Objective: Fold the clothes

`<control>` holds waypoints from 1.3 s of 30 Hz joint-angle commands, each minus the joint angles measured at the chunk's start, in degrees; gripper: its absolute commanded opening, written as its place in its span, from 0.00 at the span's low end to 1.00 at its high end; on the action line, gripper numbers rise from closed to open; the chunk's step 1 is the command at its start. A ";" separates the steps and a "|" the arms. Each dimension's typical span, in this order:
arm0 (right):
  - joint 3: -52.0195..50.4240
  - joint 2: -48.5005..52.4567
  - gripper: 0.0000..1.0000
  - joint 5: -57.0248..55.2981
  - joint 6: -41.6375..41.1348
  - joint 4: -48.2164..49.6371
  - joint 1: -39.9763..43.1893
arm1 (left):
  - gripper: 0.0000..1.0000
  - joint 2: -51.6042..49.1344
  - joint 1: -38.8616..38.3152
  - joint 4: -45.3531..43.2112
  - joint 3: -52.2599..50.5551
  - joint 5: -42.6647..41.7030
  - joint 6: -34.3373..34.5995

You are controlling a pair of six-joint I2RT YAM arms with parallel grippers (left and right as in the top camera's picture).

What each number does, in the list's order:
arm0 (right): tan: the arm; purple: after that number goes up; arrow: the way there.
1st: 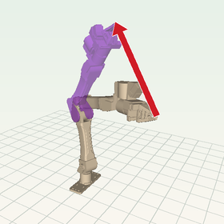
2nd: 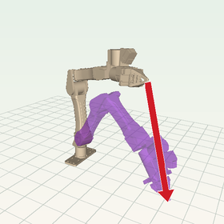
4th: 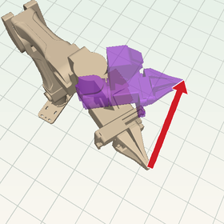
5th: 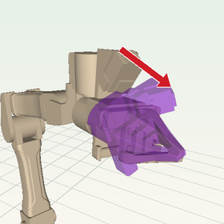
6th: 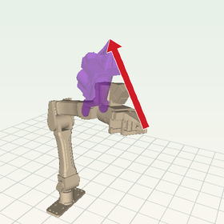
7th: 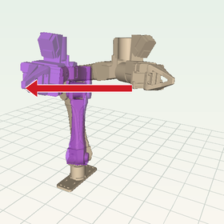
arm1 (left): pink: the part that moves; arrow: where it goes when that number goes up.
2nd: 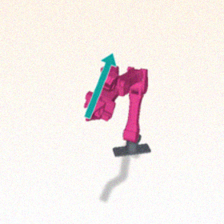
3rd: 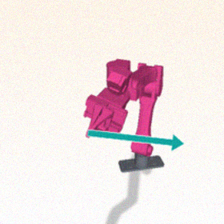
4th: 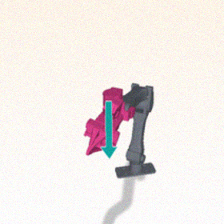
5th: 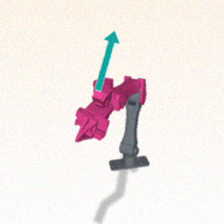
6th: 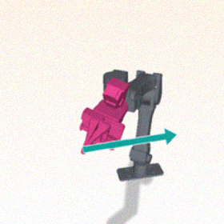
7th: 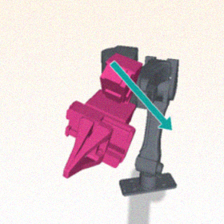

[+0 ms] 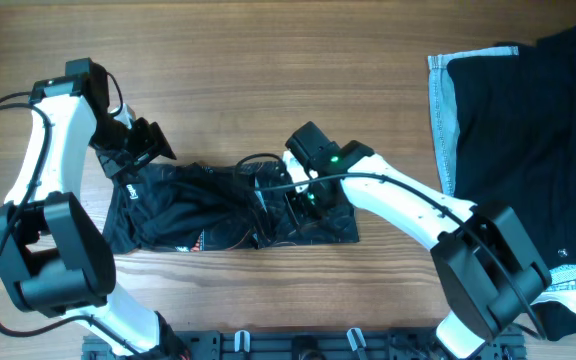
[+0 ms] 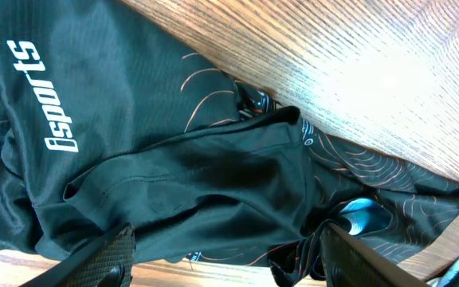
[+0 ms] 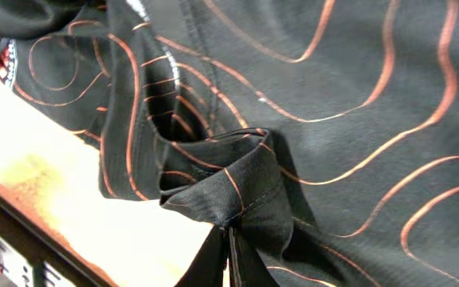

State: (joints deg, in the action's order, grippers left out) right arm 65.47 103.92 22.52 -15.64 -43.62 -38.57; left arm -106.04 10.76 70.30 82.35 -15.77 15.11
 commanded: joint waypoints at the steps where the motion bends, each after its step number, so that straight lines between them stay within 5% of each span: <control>1: -0.35 0.24 0.07 8.81 7.13 -0.94 -1.01 | 0.75 1.14 -0.04 0.20 -0.33 0.17 -1.18; 2: -0.35 0.24 0.16 10.71 9.20 -2.27 -1.25 | 0.75 1.14 -0.04 0.24 -0.33 0.17 -1.18; 3: -0.35 0.24 0.47 10.67 10.47 -3.93 -1.55 | 0.75 1.14 -0.04 0.42 -0.33 0.17 -1.20; 7: 0.07 0.22 0.61 4.76 9.29 -5.31 -1.20 | 0.79 1.14 -0.04 1.29 -0.33 0.70 -1.18; 11: 3.93 -0.83 0.66 0.33 8.02 -8.02 0.04 | 0.79 1.14 -0.04 3.45 -0.33 5.62 -1.16; 16: 9.31 -4.72 0.73 -15.43 -5.53 -13.84 4.50 | 0.83 1.14 -0.04 6.45 -0.81 17.20 0.79; 22: 9.29 -5.95 0.75 -15.67 -7.02 -15.52 9.97 | 0.95 1.14 0.00 1.95 -7.28 24.79 0.59; 30: 9.29 -5.92 0.75 -15.67 -7.02 -16.81 10.51 | 0.99 0.92 0.96 -15.06 -17.57 25.49 -4.26; 39: 9.29 -5.92 0.75 -15.67 -7.39 -17.73 10.51 | 0.96 -4.50 5.29 -24.59 -20.50 20.85 -4.44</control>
State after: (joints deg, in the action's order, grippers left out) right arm 73.97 98.67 7.79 -22.04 -61.17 -28.08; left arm -105.97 14.61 48.34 63.57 6.42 10.94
